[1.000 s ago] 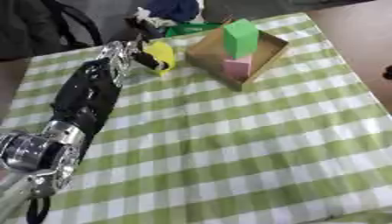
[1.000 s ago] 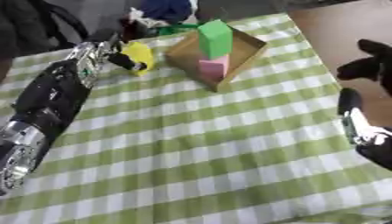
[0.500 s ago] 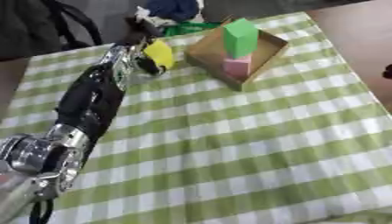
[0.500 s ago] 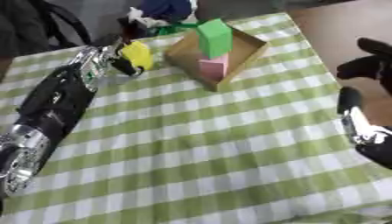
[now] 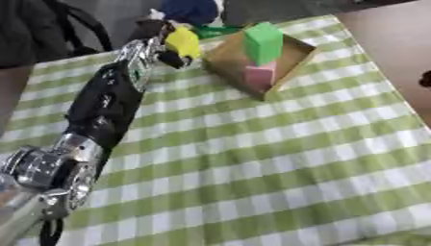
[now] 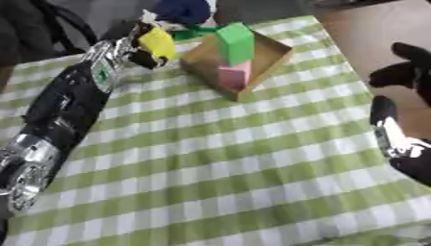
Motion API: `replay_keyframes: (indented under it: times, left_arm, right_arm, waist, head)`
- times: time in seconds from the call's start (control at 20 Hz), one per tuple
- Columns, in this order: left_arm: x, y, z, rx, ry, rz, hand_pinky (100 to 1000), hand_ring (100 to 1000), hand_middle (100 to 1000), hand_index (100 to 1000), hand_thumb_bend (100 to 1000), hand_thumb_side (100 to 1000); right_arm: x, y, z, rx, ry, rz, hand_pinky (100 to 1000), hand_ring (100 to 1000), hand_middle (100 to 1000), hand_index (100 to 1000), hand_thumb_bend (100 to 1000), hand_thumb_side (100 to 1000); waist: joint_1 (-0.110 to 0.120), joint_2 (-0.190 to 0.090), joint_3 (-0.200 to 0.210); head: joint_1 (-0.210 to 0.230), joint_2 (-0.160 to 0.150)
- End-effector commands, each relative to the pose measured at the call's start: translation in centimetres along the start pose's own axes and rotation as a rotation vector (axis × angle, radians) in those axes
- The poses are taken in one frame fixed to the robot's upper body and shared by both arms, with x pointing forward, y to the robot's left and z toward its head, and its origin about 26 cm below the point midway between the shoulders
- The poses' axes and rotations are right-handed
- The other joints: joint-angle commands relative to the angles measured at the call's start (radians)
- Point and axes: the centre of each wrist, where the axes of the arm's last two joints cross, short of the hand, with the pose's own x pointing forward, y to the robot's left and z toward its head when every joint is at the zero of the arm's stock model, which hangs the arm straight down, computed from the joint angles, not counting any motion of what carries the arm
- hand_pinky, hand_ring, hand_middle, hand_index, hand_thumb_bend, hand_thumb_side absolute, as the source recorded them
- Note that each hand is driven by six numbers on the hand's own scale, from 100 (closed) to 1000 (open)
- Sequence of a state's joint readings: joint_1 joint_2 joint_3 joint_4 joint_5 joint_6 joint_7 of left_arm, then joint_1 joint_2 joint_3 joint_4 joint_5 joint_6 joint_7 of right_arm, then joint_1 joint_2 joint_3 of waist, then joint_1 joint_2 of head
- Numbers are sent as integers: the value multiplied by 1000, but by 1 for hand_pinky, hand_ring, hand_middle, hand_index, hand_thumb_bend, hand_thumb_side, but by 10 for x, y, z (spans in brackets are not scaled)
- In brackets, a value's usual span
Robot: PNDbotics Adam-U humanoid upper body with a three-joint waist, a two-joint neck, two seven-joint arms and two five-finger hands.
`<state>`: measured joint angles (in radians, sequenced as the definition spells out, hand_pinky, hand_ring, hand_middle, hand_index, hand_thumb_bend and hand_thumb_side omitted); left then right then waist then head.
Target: Pick up objects on the table and place them in the box.
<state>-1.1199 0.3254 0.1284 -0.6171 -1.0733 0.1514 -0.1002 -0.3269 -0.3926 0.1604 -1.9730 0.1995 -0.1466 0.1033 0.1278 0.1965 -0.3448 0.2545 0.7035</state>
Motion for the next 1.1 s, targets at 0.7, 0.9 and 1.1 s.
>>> replay_keyframes:
  times: [0.7, 0.9, 1.1]
  left_arm:
    - [44, 4, 1, 87, -114, -21, 630, 554, 560, 806, 455, 334]
    - [45, -1, 1, 32, -143, -46, 667, 596, 625, 832, 565, 365]
    - [43, 3, 2, 2, -155, -86, 702, 637, 694, 855, 689, 415]
  right_arm:
    - [6, -4, -9, 9, -43, 12, 846, 726, 682, 946, 100, 467]
    - [6, -4, -9, 7, -39, 11, 846, 726, 682, 946, 100, 467]
    - [5, -4, -8, 3, -35, 10, 846, 726, 682, 945, 100, 464]
  waist:
    - [10, 4, -34]
    - [9, 2, -32]
    - [5, -4, -27]
  head:
    - [16, -22]
    - [13, -20]
    - [11, -18]
